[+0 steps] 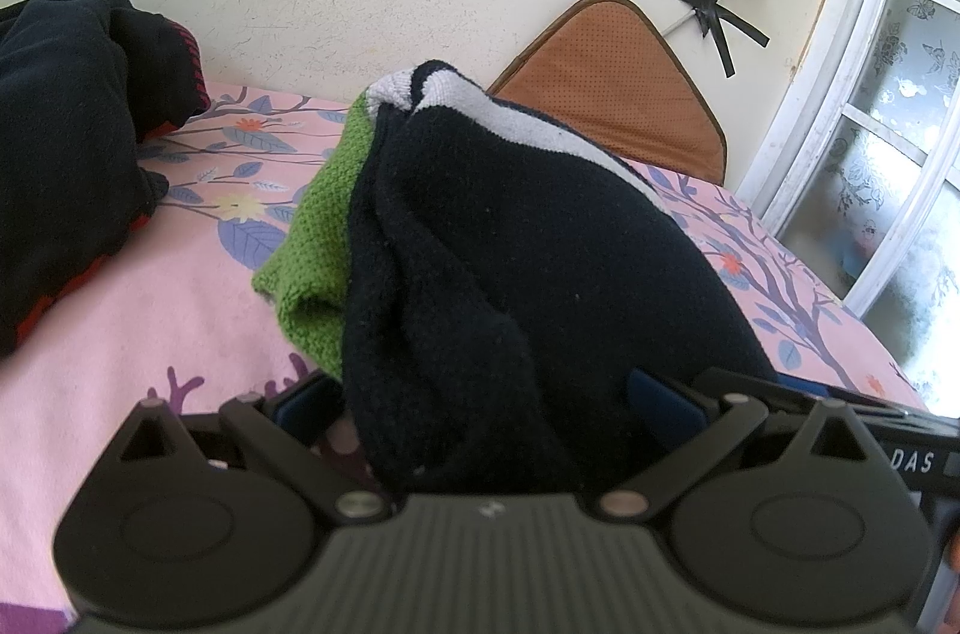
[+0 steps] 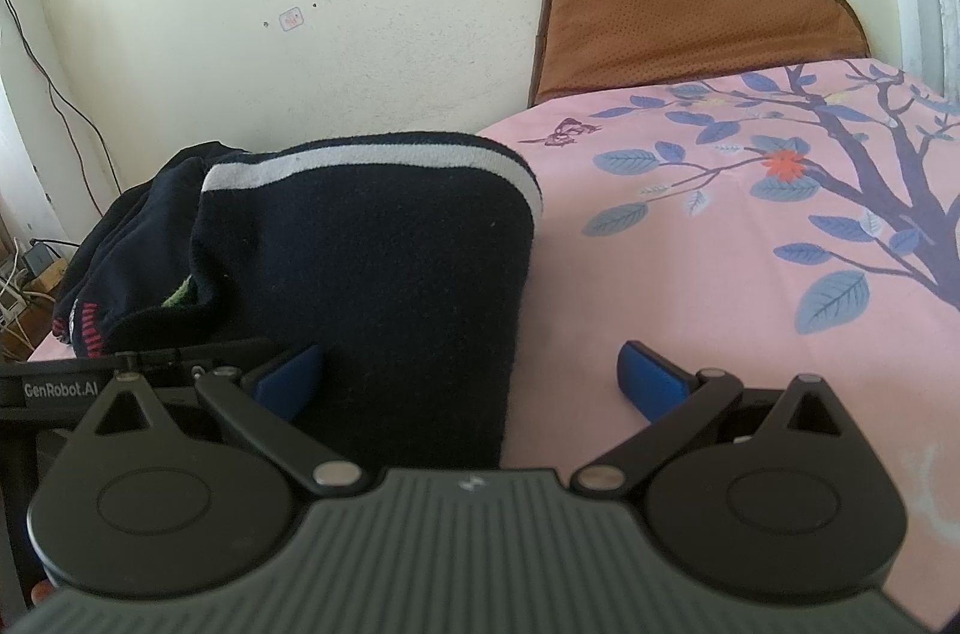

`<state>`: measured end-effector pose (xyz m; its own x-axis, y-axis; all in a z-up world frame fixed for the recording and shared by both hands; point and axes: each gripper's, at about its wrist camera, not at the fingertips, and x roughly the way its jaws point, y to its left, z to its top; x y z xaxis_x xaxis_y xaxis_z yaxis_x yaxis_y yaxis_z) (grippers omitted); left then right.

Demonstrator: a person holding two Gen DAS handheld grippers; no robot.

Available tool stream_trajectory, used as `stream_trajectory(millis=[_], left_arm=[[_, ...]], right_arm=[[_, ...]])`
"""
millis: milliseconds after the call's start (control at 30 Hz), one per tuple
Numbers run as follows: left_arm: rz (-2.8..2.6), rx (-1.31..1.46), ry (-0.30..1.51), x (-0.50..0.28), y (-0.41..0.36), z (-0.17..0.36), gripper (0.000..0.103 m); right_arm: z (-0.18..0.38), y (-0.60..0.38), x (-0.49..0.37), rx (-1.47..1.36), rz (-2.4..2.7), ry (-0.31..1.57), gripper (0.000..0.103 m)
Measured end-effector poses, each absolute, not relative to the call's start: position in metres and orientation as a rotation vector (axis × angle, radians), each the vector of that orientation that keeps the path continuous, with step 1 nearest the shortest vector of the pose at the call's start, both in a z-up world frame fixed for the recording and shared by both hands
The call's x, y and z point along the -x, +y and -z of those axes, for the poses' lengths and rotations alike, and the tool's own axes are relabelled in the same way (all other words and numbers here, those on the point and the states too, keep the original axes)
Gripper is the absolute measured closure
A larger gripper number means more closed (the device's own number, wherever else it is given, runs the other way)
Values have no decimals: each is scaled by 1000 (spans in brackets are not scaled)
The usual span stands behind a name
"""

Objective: Fold small clothes

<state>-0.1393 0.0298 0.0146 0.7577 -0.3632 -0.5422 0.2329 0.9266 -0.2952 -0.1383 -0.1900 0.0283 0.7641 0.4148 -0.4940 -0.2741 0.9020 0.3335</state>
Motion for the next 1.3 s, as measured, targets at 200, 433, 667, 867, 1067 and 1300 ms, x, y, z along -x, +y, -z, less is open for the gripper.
stream_trajectory(millis=[200, 433, 667, 867, 1067, 1300], left_arm=[[328, 215, 633, 139, 30, -15, 0], [329, 215, 633, 139, 30, -15, 0], [329, 216, 633, 139, 30, -15, 0], [328, 224, 631, 138, 31, -15, 0], [328, 234, 628, 140, 31, -15, 0], [328, 236, 627, 141, 31, -15, 0]], right_arm=[[-29, -190, 138, -248, -379, 592, 0], [-29, -191, 139, -247, -378, 591, 0], [-29, -191, 139, -245, -378, 591, 0], [-29, -191, 139, -241, -374, 591, 0], [-29, -190, 139, -229, -362, 589, 0], [-29, -188, 139, -222, -357, 588, 0]])
